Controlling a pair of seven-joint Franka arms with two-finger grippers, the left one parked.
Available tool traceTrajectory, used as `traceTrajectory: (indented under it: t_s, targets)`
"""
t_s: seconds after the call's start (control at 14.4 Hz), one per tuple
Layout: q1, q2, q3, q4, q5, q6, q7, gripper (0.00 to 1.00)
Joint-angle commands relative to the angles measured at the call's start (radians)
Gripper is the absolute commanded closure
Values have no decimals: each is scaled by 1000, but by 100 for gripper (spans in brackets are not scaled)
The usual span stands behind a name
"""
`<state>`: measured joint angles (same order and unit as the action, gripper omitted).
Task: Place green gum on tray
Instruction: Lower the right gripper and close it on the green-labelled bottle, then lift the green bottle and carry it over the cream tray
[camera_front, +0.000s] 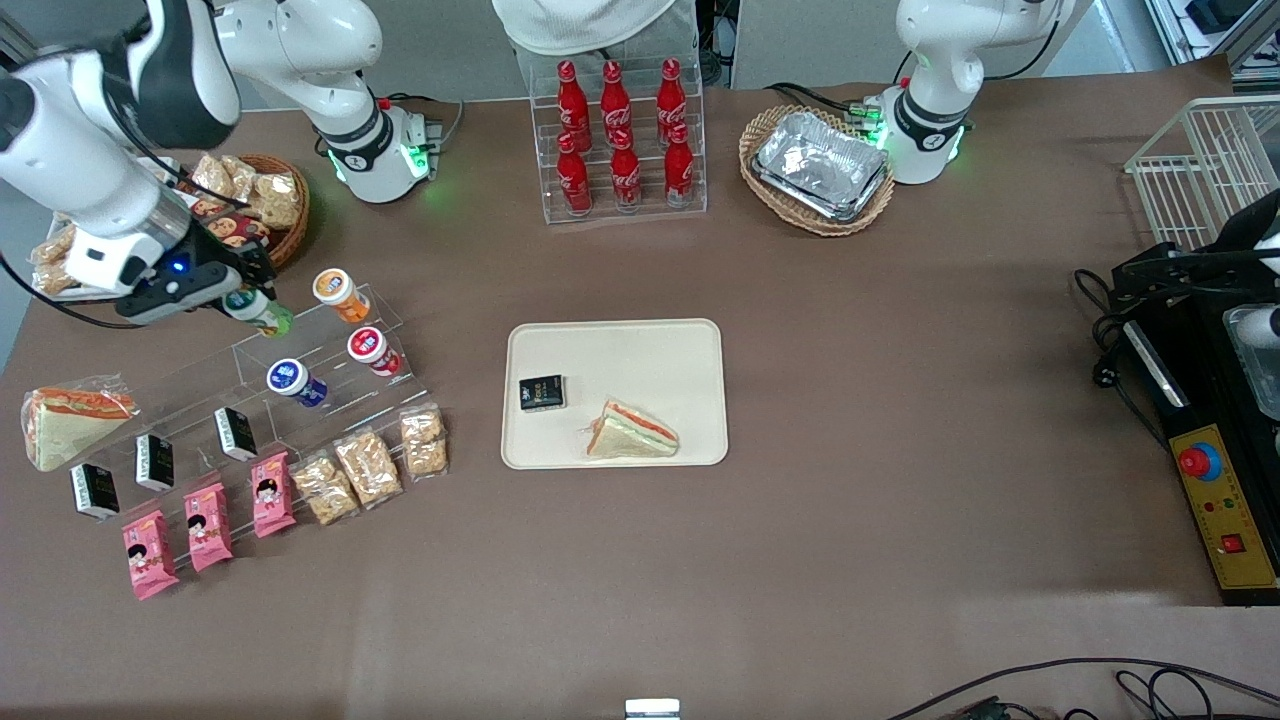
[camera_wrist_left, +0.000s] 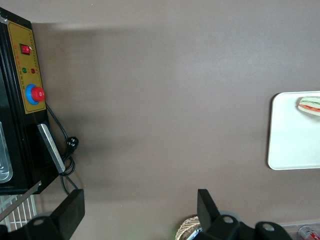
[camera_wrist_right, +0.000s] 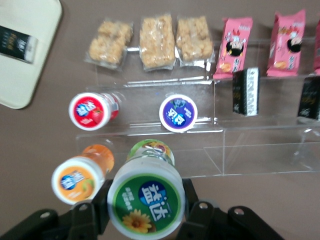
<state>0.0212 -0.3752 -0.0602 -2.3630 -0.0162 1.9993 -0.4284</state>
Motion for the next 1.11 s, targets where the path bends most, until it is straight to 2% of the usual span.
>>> traceTrajectory:
  t_s: [0.0,0.21,0.35,0.62,0.83,1.04]
  targets:
    - [26,27,2,201,9,-181,31,61]
    - [90,70,16,365,10,-333,166,60]
    - [146,102,14,442,37,-382,262,60]
    - [262,148,16,484,88,-375,504,60]
    - [415,220,16,531,88,-350,770,60]
    - [546,286,14,530,78,-263,1000,60]
